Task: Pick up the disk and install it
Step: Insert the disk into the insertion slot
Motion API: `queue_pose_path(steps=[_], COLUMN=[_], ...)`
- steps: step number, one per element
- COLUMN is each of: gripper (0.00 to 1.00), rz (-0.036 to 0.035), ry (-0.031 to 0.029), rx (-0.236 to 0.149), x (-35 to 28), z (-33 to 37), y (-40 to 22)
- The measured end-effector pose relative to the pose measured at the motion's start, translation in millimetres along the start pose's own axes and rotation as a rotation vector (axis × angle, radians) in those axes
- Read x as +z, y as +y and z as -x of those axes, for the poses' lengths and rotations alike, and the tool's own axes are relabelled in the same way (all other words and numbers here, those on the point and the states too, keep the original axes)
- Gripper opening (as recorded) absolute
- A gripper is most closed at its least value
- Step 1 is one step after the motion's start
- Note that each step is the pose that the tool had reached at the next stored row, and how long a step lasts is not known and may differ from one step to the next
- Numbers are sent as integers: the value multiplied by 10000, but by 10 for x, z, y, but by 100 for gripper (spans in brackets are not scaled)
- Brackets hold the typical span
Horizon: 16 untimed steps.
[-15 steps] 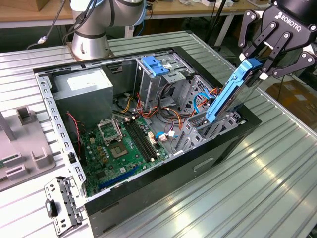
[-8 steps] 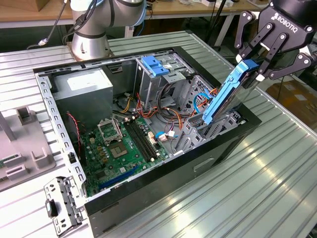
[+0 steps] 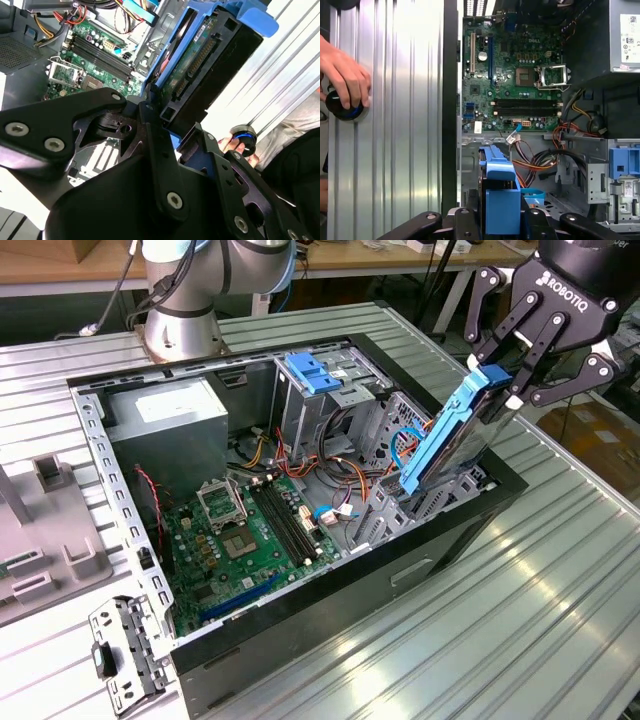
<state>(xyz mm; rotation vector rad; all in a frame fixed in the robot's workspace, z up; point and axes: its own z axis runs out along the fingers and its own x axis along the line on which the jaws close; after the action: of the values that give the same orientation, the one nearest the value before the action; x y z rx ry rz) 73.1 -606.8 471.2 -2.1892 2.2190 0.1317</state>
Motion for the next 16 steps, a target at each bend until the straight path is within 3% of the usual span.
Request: queue_pose_path(steps=[1, 3, 5, 16], gripper=[37, 37, 37, 37], rz=[-2, 1, 2, 3], ry=[-62, -242, -366, -437], rx=[32, 32, 28, 40], x=[5, 17, 28, 145], z=[1, 0, -1, 13], y=[1, 2, 1, -4])
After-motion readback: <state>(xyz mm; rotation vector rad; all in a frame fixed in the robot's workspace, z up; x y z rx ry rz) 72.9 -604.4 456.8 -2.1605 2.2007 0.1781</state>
